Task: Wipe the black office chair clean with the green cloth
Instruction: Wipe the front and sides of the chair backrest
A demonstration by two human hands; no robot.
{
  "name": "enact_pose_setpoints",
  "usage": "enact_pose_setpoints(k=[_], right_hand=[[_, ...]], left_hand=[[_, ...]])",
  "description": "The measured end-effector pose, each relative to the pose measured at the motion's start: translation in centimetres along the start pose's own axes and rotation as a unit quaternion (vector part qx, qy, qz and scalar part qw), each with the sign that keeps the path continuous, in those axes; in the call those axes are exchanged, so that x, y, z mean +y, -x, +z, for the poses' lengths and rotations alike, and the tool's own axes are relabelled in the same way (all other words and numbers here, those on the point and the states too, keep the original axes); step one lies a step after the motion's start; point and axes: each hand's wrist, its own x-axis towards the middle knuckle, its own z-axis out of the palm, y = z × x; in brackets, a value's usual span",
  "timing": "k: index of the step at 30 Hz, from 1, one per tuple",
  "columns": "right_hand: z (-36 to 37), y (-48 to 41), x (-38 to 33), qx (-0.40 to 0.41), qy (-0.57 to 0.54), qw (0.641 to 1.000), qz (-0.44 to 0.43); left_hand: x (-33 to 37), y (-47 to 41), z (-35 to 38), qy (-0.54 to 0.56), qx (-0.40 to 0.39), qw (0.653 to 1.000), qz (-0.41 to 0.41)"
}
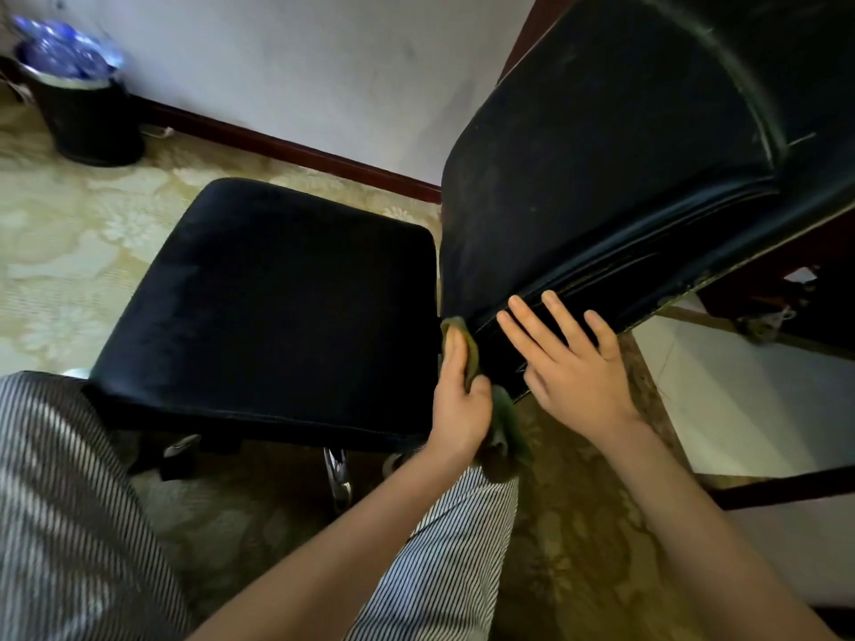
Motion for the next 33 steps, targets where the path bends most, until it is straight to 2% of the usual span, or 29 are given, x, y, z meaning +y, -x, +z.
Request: enact_pose_setpoints(k=[3,6,14,19,21,23,25,26,28,30,31,33], right_hand=[[0.2,0.1,0.1,0.004,-0.011,1.0,0.006],[0.0,0.2,0.2,-0.005,-0.011,1.0,0.002],[-0.3,-0.1,-0.1,-0.016,-0.025,0.999,0.017],[-1.0,0.0,0.1,-0.036,-0.056,0.998,0.011],[-1.3,0.1,-0.2,-0.048,-0.084,0.995,0.013],[-1.7,0.8,-0.8,-0.07,-0.11,0.991,0.018],[-1.9,1.9,-1.8,-0.098,-0.131,0.986,0.02],[-1.8,2.5,-2.3,-0.113,-0.142,0.983,0.021],[-1.7,3.5,-3.0,-0.144,-0.156,0.977,0.021],[-1.5,3.8,-3.4,-0.163,-0.162,0.973,0.026],[-1.4,3.8,-3.4,-0.167,-0.165,0.972,0.029],[-1.2,3.8,-3.4,-0.166,-0.175,0.97,0.034]], left_hand=[[2.0,-0.4,0.9,-0.073,-0.028,0.991,0.106],[1.7,-0.8,0.7,-0.158,-0.016,0.977,0.145],[-1.3,-0.6,-1.8,-0.183,-0.029,0.979,0.086],[-3.8,-0.4,-3.5,-0.142,-0.096,0.983,-0.058],[-4.5,0.1,-4.5,-0.174,-0.116,0.977,-0.053],[-4.5,0.5,-5.6,-0.247,-0.084,0.965,0.02],[-3.8,0.5,-6.8,-0.346,-0.05,0.926,0.146],[-3.2,0.1,-7.3,-0.402,-0.039,0.884,0.234],[-2.4,-1.3,-8.2,-0.499,-0.055,0.775,0.384],[-1.7,-3.2,-8.8,-0.583,-0.091,0.665,0.458],[-1.4,-4.0,-8.8,-0.613,-0.108,0.623,0.473],[-1.0,-5.1,-8.8,-0.647,-0.131,0.576,0.482]])
